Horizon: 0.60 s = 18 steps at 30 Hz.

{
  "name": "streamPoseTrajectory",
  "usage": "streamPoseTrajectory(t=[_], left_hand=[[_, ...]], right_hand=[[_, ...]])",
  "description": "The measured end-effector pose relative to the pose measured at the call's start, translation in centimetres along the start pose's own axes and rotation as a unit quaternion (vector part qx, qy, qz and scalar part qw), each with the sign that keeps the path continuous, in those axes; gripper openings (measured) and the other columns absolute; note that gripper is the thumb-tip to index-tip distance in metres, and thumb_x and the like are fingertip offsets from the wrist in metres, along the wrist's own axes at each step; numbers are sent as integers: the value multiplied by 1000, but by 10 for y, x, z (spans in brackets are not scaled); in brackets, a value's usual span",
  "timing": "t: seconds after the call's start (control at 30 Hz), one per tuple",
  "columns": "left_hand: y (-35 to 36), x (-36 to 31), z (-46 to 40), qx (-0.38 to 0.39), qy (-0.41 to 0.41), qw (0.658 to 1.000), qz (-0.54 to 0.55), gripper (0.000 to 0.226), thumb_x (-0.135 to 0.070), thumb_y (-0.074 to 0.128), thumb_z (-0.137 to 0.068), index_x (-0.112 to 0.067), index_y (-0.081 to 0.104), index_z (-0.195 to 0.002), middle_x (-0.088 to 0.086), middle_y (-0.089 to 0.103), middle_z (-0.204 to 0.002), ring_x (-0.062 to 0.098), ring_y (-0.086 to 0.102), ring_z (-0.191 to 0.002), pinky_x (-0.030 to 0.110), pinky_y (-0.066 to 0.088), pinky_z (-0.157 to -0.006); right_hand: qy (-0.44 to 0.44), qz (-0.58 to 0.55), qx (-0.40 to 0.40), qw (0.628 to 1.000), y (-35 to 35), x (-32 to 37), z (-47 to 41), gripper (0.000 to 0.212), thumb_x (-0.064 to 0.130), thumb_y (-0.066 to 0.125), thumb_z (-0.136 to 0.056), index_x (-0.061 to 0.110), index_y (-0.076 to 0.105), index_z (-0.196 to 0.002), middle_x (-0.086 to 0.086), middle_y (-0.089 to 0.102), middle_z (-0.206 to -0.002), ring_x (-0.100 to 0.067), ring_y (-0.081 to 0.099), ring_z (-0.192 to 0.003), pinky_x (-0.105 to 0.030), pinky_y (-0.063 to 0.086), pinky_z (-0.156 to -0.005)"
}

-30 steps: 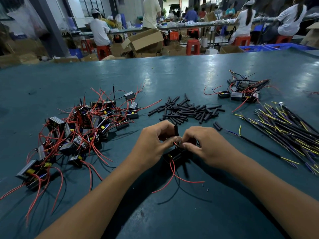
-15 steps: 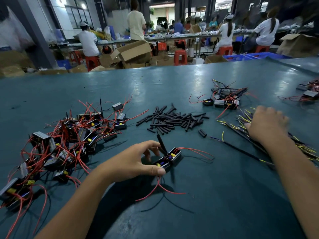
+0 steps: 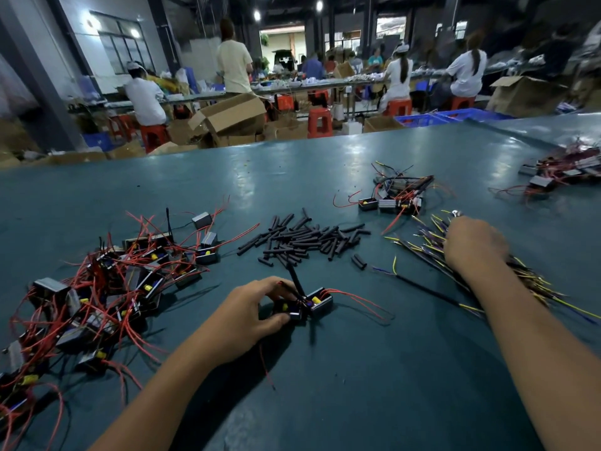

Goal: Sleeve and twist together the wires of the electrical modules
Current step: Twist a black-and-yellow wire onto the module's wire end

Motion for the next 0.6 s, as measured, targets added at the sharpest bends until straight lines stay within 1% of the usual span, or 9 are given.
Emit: streamPoseTrajectory(t=[0.07, 0.13, 0.2, 0.27, 0.37, 0.47, 0.53, 0.57, 0.6], left_hand=[[-4, 2, 0, -16, -8, 1000, -20, 40, -29, 77, -87, -41, 60, -121, -28, 63, -117, -9, 55, -113, 5, 38, -92], [-10, 4, 2, -26, -15, 999, -26, 45, -38, 76, -86, -41, 57, -126, -30, 60, -120, -9, 53, -117, 4, 36, -92], [-21, 4, 5, -58, -19, 998, -19, 43, -42, 73, -86, -39, 58, -126, -31, 60, -119, -10, 53, -116, 9, 38, -92], [-32, 3, 7, -110, -20, 994, 0, 32, -40, 70, -88, -39, 61, -119, -33, 62, -114, -8, 56, -111, 15, 39, -89], [-43, -1, 9, -177, -16, 984, 13, 19, -27, 68, -93, -36, 63, -109, -32, 64, -107, -3, 61, -103, 21, 43, -83], [-51, -6, 14, -240, -5, 970, 28, 19, -17, 66, -95, -34, 65, -103, -24, 66, -99, 3, 62, -98, 21, 45, -80], [-56, -15, 18, -273, 18, 961, 25, 21, -13, 66, -95, -34, 65, -100, -17, 68, -94, 9, 62, -94, 20, 45, -78], [-59, -20, 19, -285, 32, 958, 23, 19, -15, 65, -95, -33, 65, -99, -15, 68, -93, 11, 62, -92, 19, 45, -76], [-60, -24, 19, -293, 46, 955, 22, 13, -19, 64, -94, -31, 65, -98, -13, 68, -92, 13, 62, -89, 18, 45, -74]], right_hand=[[-20, -12, -34, 999, -6, 2, 0, 20, 15, 58, -93, 14, 68, -110, -17, 68, -115, -35, 63, -108, -38, 48, -88], [-50, -37, -77, 995, -16, 7, 1, 9, 16, 63, -92, 17, 70, -97, -14, 71, -104, -33, 64, -102, -36, 42, -82], [-89, -84, -110, 986, -24, 14, 4, 5, 19, 66, -91, 17, 70, -90, -15, 71, -97, -34, 64, -96, -36, 38, -78], [-119, -117, -126, 978, -29, 19, 8, 8, 22, 66, -92, 16, 72, -91, -15, 70, -95, -36, 63, -93, -37, 41, -78], [-161, -160, -167, 960, -40, 27, 15, 14, 21, 61, -96, 12, 71, -98, -17, 67, -95, -40, 62, -89, -40, 44, -73], [-234, -262, -212, 912, -65, 42, 31, 13, 19, 59, -97, 9, 68, -98, -16, 67, -93, -38, 61, -87, -39, 44, -70], [-269, -333, -233, 874, -84, 49, 45, 10, 18, 62, -96, 11, 69, -94, -6, 69, -84, -26, 63, -79, -32, 45, -69], [-268, -388, -215, 855, -91, 52, 48, 8, 19, 63, -95, 13, 69, -91, 2, 68, -77, -15, 63, -72, -26, 45, -67], [-258, -464, -160, 832, -93, 56, 49, 7, 20, 64, -95, 15, 68, -90, 7, 68, -72, -7, 61, -64, -19, 45, -63]])
Point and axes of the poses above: each hand's wrist, its own z-axis away from the middle knuckle, its own y-axis out of the palm, x = y × z, the point moved 8 cm from there along -z, towards the middle knuckle
